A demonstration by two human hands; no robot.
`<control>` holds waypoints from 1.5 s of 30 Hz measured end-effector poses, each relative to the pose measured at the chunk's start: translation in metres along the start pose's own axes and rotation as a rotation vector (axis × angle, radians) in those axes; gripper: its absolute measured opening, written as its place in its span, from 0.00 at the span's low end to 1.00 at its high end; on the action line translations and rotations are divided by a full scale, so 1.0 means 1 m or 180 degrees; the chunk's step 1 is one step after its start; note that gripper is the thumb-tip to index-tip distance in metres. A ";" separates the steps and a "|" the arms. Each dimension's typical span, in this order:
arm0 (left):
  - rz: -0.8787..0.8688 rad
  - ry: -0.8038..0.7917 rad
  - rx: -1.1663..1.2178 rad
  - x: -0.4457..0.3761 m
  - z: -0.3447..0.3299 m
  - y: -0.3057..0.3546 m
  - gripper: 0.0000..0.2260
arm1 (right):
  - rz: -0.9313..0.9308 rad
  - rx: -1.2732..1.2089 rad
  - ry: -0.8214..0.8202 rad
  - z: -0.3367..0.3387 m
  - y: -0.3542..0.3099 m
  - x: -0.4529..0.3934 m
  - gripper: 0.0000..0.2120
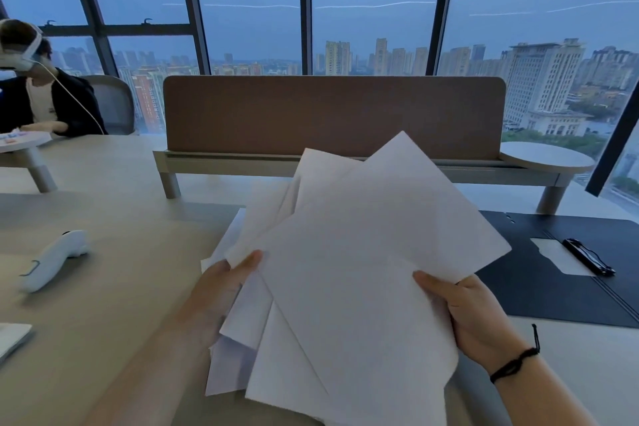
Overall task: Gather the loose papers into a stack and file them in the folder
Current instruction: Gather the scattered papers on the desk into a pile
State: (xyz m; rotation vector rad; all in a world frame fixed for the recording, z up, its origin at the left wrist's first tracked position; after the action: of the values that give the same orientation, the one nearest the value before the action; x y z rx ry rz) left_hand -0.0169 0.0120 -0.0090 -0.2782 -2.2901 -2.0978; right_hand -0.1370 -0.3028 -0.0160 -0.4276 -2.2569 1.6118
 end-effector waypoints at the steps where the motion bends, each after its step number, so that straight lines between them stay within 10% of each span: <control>1: -0.0045 -0.0188 -0.0057 0.002 -0.001 0.000 0.13 | -0.0051 0.0056 -0.0083 -0.001 0.002 0.000 0.12; 8: -0.0758 -0.0686 -0.0304 0.004 0.001 0.030 0.31 | -0.0246 0.0561 -0.0693 -0.009 -0.012 0.002 0.21; 12: -0.1275 -0.0433 0.0081 0.013 -0.004 0.066 0.21 | 0.0070 0.0453 -0.0459 -0.031 -0.034 -0.001 0.23; 22: 0.0013 -0.0639 0.0863 0.021 -0.022 0.016 0.25 | 0.0349 -0.0322 -0.0175 -0.045 -0.044 0.012 0.18; 29: -0.0379 -0.0049 0.0588 0.024 -0.024 0.020 0.15 | 0.0152 0.0182 0.0142 -0.036 -0.019 0.019 0.04; 35: -0.0763 0.0354 0.1125 0.021 -0.017 0.030 0.13 | 0.0320 0.1159 -0.0495 -0.053 0.001 0.033 0.25; 40: -0.0989 0.0096 0.1149 0.017 -0.006 0.042 0.15 | 0.0271 0.0916 -0.0684 -0.046 -0.012 0.026 0.09; 45: -0.1227 -0.0515 0.0746 0.024 -0.012 0.074 0.30 | 0.0964 0.0470 -0.0217 -0.044 -0.085 0.019 0.24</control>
State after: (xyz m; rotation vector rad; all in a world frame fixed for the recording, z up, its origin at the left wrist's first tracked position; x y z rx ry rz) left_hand -0.0314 0.0085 0.0680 0.0032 -2.8514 -1.9848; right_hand -0.1388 -0.2843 0.0798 -0.7130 -2.1832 1.9533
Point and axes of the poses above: each hand's wrist, its own x-axis away from the middle knuckle, its own z-axis out of the back of the hand, y = z × x, the point moved 7 cm from there along -x, towards the middle knuckle, and after that the axes turned 5 degrees about y, right-handed, at the moved point
